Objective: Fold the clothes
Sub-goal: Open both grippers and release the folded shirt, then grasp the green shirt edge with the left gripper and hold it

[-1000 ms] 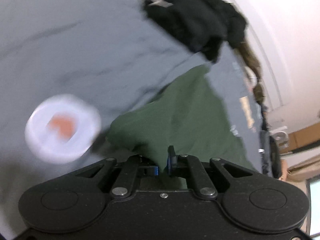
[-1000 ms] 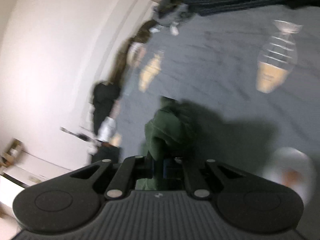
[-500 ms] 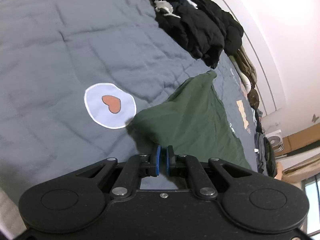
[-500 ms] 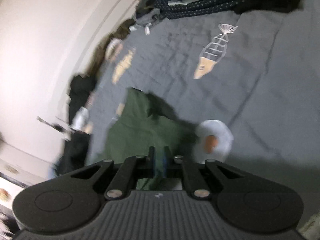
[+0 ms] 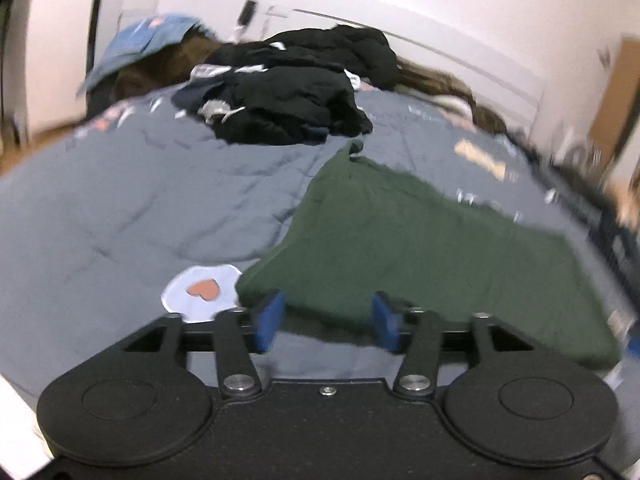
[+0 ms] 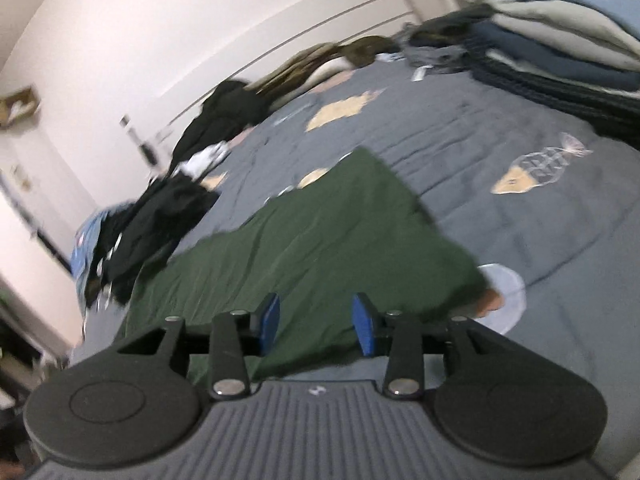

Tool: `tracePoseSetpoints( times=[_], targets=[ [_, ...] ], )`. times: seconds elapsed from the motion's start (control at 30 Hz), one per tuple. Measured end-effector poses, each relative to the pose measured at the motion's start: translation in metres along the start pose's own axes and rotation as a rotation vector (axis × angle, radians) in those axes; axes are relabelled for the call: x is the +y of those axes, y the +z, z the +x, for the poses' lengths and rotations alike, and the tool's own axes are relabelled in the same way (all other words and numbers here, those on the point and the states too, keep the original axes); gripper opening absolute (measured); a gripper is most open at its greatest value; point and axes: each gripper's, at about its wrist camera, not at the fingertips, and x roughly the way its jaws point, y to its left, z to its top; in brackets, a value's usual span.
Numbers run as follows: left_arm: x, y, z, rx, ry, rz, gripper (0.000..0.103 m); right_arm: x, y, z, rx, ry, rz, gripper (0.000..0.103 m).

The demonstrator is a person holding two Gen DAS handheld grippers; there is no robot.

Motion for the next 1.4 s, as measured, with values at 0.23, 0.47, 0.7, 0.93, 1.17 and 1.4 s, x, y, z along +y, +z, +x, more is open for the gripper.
tracePoseSetpoints(
  times=[0.23, 0.47, 0.7, 0.93, 1.17, 1.4],
  targets=[
    [-0.02, -0.007, 0.0, -0.096, 0.151, 0.485, 0.053, 0.037, -0.01, 0.01, 0.039, 0.03, -0.123, 0.042],
    [-0.037, -0.032, 0.008, -0.14, 0.089, 0.796, 0.054, 0.073, -0.02, 0.037, 0.11, 0.071, -0.21, 0.046],
    [-0.064, -0.077, 0.024, -0.173, 0.072, 1.18, 0.054, 0.104, -0.031, 0.053, 0.152, 0.1, -0.28, 0.047],
    [-0.081, -0.092, 0.046, -0.214, 0.027, 1.443, 0.054, 0.102, -0.026, 0.054, 0.137, 0.055, -0.231, 0.049],
    [-0.074, -0.103, 0.07, -0.221, -0.034, 1.603, 0.007, 0.09, -0.027, 0.074, 0.165, -0.012, -0.175, 0.051],
    [-0.049, -0.096, 0.062, -0.221, -0.079, 1.603, 0.002, 0.076, -0.036, 0.088, 0.183, -0.054, -0.204, 0.051]
  ],
)
